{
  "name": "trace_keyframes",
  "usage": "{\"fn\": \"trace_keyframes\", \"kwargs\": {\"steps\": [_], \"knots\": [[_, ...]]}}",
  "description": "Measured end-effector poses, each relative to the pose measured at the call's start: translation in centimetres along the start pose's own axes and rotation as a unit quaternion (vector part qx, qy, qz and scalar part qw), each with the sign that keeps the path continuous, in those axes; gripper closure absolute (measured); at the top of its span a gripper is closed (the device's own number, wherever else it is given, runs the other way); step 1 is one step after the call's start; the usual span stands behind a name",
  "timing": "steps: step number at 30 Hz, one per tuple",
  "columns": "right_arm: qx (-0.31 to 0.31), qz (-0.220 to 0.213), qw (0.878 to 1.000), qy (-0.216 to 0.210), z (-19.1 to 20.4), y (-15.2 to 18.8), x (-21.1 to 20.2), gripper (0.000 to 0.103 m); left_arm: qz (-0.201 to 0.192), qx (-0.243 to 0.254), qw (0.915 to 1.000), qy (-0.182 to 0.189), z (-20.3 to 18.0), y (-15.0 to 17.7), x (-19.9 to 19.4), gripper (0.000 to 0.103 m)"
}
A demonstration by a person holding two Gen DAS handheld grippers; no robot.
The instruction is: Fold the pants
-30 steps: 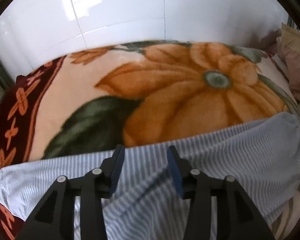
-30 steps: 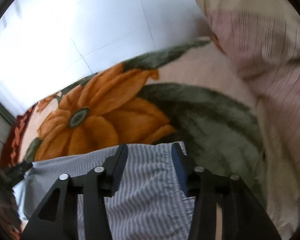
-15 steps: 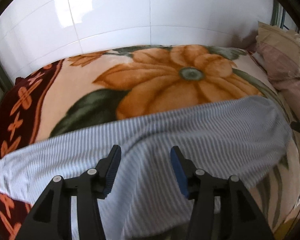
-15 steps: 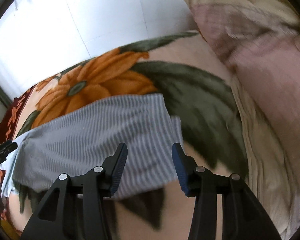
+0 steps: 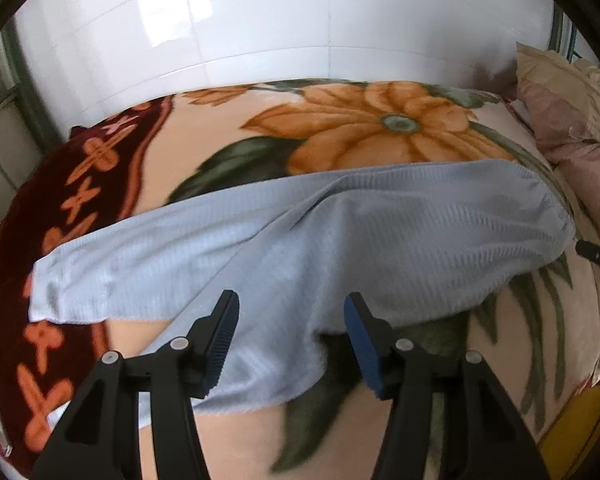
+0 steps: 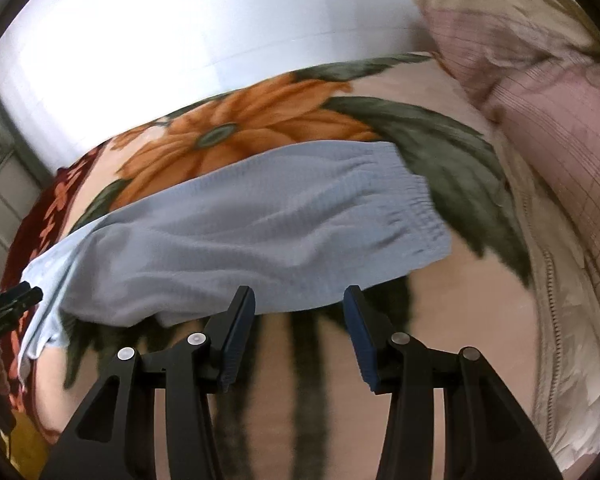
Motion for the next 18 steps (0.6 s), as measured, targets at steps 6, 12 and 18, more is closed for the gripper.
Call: {"fn": "trace_keyframes", "kwargs": {"steps": [6, 12, 18], "knots": [[-0.023, -0.003, 0.999, -0.031, 5.3, 0.2, -0.8, 0.056, 0.002, -0.017, 0.9996, -0.021, 4.1, 2.3, -3.1, 0.045], [-0.047, -0.008, 0.997, -0.059, 11.2, 0.4, -2.1, 0.056, 0.004, -0.035, 0.9979, -0.054, 9.7, 4.8, -6.0, 0.044], [-0.085, -0.011, 0.994, -0.068, 18.1, 0.0, -4.0, 0.056, 0.022, -0.047, 0.996, -0.072, 15.0, 6.8, -8.0, 0.044]]}}
Point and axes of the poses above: each gripper's, at about its wrist camera, not at the fingertips, and x roughly the way its jaws point, z to its left, y to its underside, the point moved 1 cm from there along x, roughly the way its jaws point, and after that the axes turned 13 degrees about -x, right-handed, at the moved point
